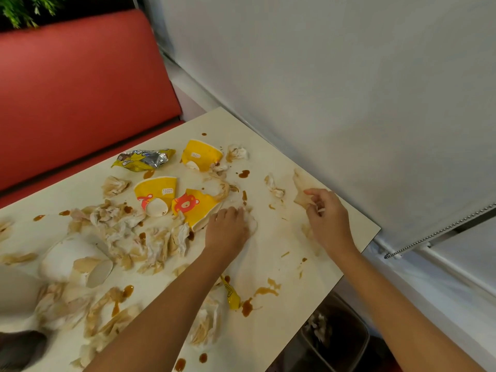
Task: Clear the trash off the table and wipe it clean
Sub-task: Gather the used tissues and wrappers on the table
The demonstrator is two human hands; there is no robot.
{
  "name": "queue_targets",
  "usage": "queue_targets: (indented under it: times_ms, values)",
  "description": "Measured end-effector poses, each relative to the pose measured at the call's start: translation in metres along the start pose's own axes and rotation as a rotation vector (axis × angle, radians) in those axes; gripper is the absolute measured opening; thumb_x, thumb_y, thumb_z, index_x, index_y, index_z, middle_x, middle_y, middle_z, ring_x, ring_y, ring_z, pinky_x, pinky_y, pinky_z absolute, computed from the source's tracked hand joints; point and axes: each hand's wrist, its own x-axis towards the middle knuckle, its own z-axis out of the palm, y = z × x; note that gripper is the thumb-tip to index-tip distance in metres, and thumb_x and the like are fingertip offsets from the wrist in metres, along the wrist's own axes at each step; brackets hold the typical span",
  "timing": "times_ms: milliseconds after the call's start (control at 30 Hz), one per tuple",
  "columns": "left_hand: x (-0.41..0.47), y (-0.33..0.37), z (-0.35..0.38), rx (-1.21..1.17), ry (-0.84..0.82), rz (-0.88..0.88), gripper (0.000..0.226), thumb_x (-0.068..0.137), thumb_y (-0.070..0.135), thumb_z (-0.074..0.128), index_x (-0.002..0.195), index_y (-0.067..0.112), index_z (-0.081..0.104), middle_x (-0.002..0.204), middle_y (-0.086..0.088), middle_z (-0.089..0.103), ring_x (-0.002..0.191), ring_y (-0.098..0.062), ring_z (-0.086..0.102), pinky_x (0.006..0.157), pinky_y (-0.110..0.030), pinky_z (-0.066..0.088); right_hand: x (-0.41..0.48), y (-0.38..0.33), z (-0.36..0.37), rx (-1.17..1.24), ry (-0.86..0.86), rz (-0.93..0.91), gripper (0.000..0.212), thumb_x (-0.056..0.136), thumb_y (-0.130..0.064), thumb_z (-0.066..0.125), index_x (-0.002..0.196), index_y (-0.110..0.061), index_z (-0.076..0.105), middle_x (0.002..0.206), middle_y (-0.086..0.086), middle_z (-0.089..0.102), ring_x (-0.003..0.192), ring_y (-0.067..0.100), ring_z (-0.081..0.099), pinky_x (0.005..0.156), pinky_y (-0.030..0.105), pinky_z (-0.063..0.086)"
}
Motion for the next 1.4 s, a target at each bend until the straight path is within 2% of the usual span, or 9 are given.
queue_targets:
  times_ms: [133,200,267,433,600,833,1067,1300,1400]
  values:
    - [-0.004,-0.003,0.003,-0.017,0.025,0.013,0.045,0.092,0.017,0.052,0.136,0.012,0.041,0.123,-0.007,0.05,0.107,-0.023,0.052,0.074,-0.029,0.046,0.025,-0.015,0.007,0.023,0.013,-0.069,0.03,0.089,0.002,0.047,0.114,-0.011,0.058,0.101,0.001,0.047,0.086,0.012,0.047,0.071,0.012,0.034]
    - [-0.006,-0.006,0.003,-0.031,0.095,0.062,0.045,0.062,0.015,0.083,0.105,0.012,0.067,0.089,-0.004,0.062,0.073,-0.018,0.061,0.046,-0.023,0.043,0.04,-0.02,0.014,0.004,-0.011,-0.086,0.032,0.09,0.001,0.046,0.117,-0.012,0.056,0.101,0.0,0.044,0.086,0.012,0.047,0.071,0.013,0.034]
    - [-0.004,-0.01,0.005,-0.039,0.113,0.096,0.047,0.037,0.012,0.092,0.08,0.013,0.071,0.067,-0.001,0.06,0.051,-0.015,0.056,0.034,-0.019,0.034,0.054,-0.023,0.022,-0.046,-0.05,-0.104,0.033,0.091,0.0,0.045,0.12,-0.012,0.055,0.103,0.001,0.043,0.087,0.011,0.045,0.07,0.012,0.032]
    - [-0.009,-0.019,-0.003,-0.158,0.238,0.121,0.036,0.05,0.008,0.086,0.083,0.01,0.072,0.067,-0.002,0.065,0.055,-0.018,0.061,0.043,-0.021,0.044,0.075,-0.021,0.048,-0.18,-0.157,-0.142,0.034,0.093,-0.003,0.042,0.122,-0.011,0.054,0.115,0.01,0.05,0.101,0.021,0.051,0.083,0.027,0.043]
    - [-0.016,-0.031,-0.02,-0.312,0.324,0.081,0.033,0.073,0.02,0.045,0.089,0.01,0.072,0.072,-0.001,0.066,0.061,-0.018,0.063,0.046,-0.021,0.046,0.082,-0.013,0.072,-0.346,-0.219,-0.2,0.035,0.094,-0.005,0.041,0.125,-0.014,0.054,0.116,0.01,0.05,0.108,0.027,0.046,0.082,0.035,0.045]
    - [-0.029,-0.04,-0.045,-0.665,0.281,-0.033,0.04,0.088,0.02,0.059,0.128,0.017,0.055,0.104,0.003,0.067,0.1,-0.012,0.059,0.082,-0.028,0.047,0.083,0.005,0.089,-0.574,-0.497,-0.098,0.044,0.095,-0.028,0.047,0.138,-0.027,0.041,0.141,0.002,0.036,0.126,0.027,0.032,0.099,0.036,0.037]
    - [-0.041,-0.041,-0.057,-0.675,0.338,0.051,0.049,0.082,0.041,0.043,0.125,0.021,0.057,0.096,0.01,0.067,0.095,-0.002,0.052,0.074,-0.014,0.041,0.061,0.014,0.085,-0.495,-0.39,-0.147,0.036,0.086,0.009,0.044,0.116,-0.003,0.06,0.117,0.014,0.052,0.106,0.03,0.051,0.087,0.033,0.045]
    - [-0.049,-0.039,-0.092,-0.837,0.367,0.09,0.053,0.076,0.047,0.047,0.122,0.022,0.059,0.084,0.026,0.057,0.086,0.014,0.053,0.076,0.0,0.037,0.04,-0.007,0.045,-0.131,-0.154,0.055,0.025,0.09,0.001,0.05,0.111,-0.003,0.063,0.11,0.012,0.06,0.101,0.023,0.057,0.078,0.015,0.038]
    - [-0.048,-0.039,-0.111,-0.829,0.398,0.114,0.041,0.081,0.034,0.062,0.119,0.019,0.061,0.08,0.027,0.056,0.08,0.018,0.052,0.072,0.001,0.036,0.028,-0.022,0.021,-0.031,-0.073,0.063,0.025,0.09,0.001,0.049,0.11,-0.003,0.064,0.108,0.01,0.061,0.093,0.014,0.053,0.075,0.011,0.036]
